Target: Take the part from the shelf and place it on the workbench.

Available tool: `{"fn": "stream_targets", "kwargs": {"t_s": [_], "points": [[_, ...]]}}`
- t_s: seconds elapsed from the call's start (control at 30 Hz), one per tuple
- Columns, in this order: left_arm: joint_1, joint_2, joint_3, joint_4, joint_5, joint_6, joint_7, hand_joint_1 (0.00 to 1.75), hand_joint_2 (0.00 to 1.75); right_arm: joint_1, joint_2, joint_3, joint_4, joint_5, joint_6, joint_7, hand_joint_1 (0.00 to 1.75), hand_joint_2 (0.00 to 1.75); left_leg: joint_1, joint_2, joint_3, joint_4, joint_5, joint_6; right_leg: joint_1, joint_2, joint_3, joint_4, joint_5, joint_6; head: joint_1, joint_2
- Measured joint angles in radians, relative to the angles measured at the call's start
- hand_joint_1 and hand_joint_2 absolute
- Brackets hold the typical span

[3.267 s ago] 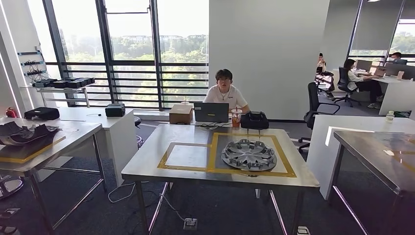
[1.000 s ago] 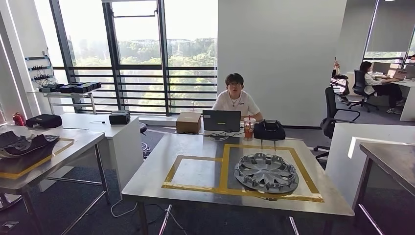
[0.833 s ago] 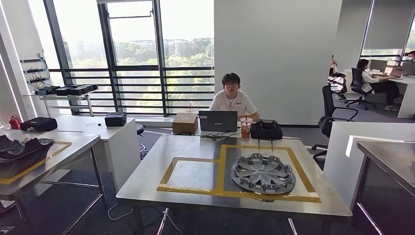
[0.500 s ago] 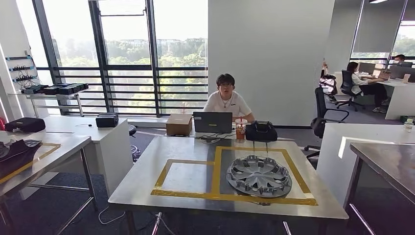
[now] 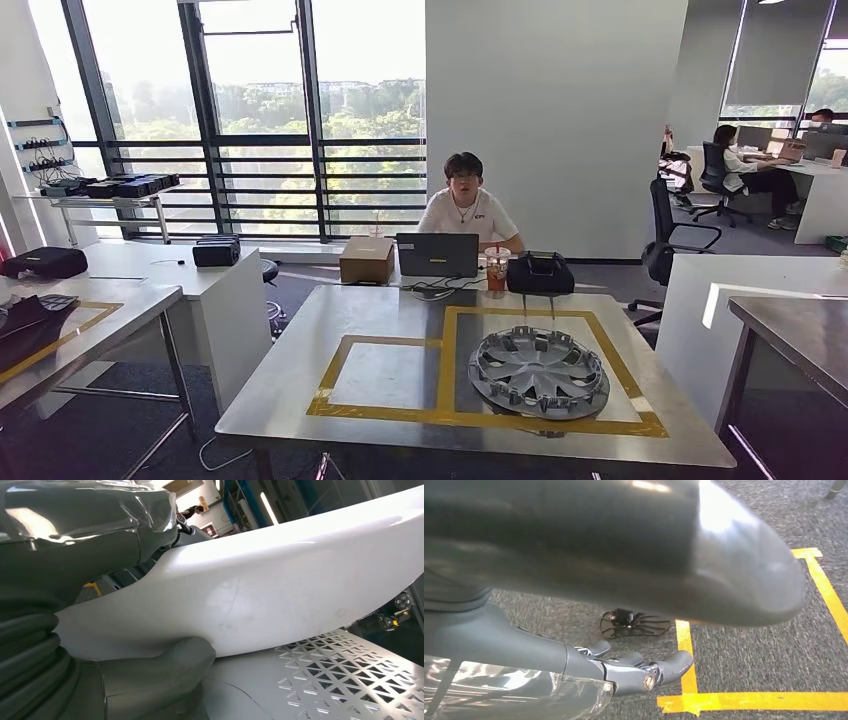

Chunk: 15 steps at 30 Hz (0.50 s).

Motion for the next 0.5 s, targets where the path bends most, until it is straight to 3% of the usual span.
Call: {"fn": "stream_targets", "kwargs": {"t_s": [0.07,0.13,0.17,0.23,0.27,0.3,0.33,0.4,0.43,0.5], "points": [[-0.001,-0.001,-0.001,0.000,0.001,0.000,0.000,1.75,1.75,-0.001,0.002,0.001,0.000,-0.001,0.000,0.002,0.00,0.00,0.004,0.002,0.006,0.002,-0.010,-0.009,-0.001,0.004,0.004,0.000,-0.006,-0.018,-0.001,0.000],[-0.002,0.000,-0.001,-0.001,0.003,0.000,0.000,1.75,1.75,-0.001,0.002,0.002,0.000,-0.003,0.000,0.002,0.00,0.00,0.009,0.003,-0.011,0.048,-0.035,-0.021,-0.006,0.007,0.015,-0.001,-0.013,-0.031,-0.003,0.000],[-0.001,0.000,-0.001,-0.001,0.004,-0.001,0.000,1.75,1.75,-0.001,0.002,0.004,0.000,-0.006,0.000,0.002,0.00,0.00,0.013,0.003,-0.040,0.102,-0.057,-0.026,-0.007,0.008,0.020,-0.002,-0.018,-0.037,-0.005,0.000],[0.000,0.001,-0.001,-0.001,0.005,-0.001,-0.001,1.75,1.75,-0.002,0.002,0.006,0.000,-0.010,-0.001,0.003,0.00,0.00,0.019,0.003,-0.128,0.243,-0.104,-0.036,-0.005,0.010,0.029,-0.002,-0.028,-0.045,-0.007,0.000],[0.001,0.002,-0.001,-0.001,0.005,-0.001,-0.001,1.75,1.75,-0.003,0.002,0.006,0.000,-0.012,-0.002,0.003,0.00,0.00,0.021,0.002,-0.169,0.293,-0.109,-0.038,-0.004,0.012,0.034,-0.002,-0.034,-0.045,-0.008,0.000],[0.001,0.002,-0.002,0.000,0.005,-0.001,-0.001,1.75,1.75,-0.002,0.002,0.008,0.000,-0.013,-0.004,0.002,0.00,0.00,0.021,0.002,-0.193,0.308,-0.093,-0.038,-0.003,0.015,0.041,-0.002,-0.040,-0.045,-0.008,0.000],[0.002,0.002,-0.001,0.000,0.005,-0.001,-0.001,1.75,1.75,-0.002,0.002,0.010,0.000,-0.014,-0.007,0.001,0.00,0.00,0.021,0.002,-0.198,0.285,-0.057,-0.035,-0.002,0.017,0.051,-0.002,-0.047,-0.043,-0.009,0.000],[0.001,0.002,0.000,0.000,0.005,0.000,-0.001,1.75,1.75,-0.003,0.003,0.016,0.000,-0.016,-0.010,-0.002,0.00,0.00,0.017,0.001,-0.162,0.155,0.044,-0.020,0.000,0.021,0.070,-0.003,-0.061,-0.041,-0.010,0.000],[0.000,0.002,0.000,0.000,0.004,0.000,-0.001,1.75,1.75,-0.004,0.004,0.020,0.000,-0.017,-0.011,-0.004,0.00,0.00,0.013,0.000,-0.139,0.091,0.077,-0.010,0.003,0.023,0.077,-0.003,-0.068,-0.038,-0.010,0.000],[-0.001,0.002,0.002,-0.001,0.004,0.001,-0.001,1.75,1.75,-0.008,0.006,0.026,0.000,-0.019,-0.012,-0.006,0.00,0.00,0.005,0.000,-0.116,0.028,0.096,0.004,0.005,0.025,0.082,-0.004,-0.078,-0.029,-0.010,0.000]]}}
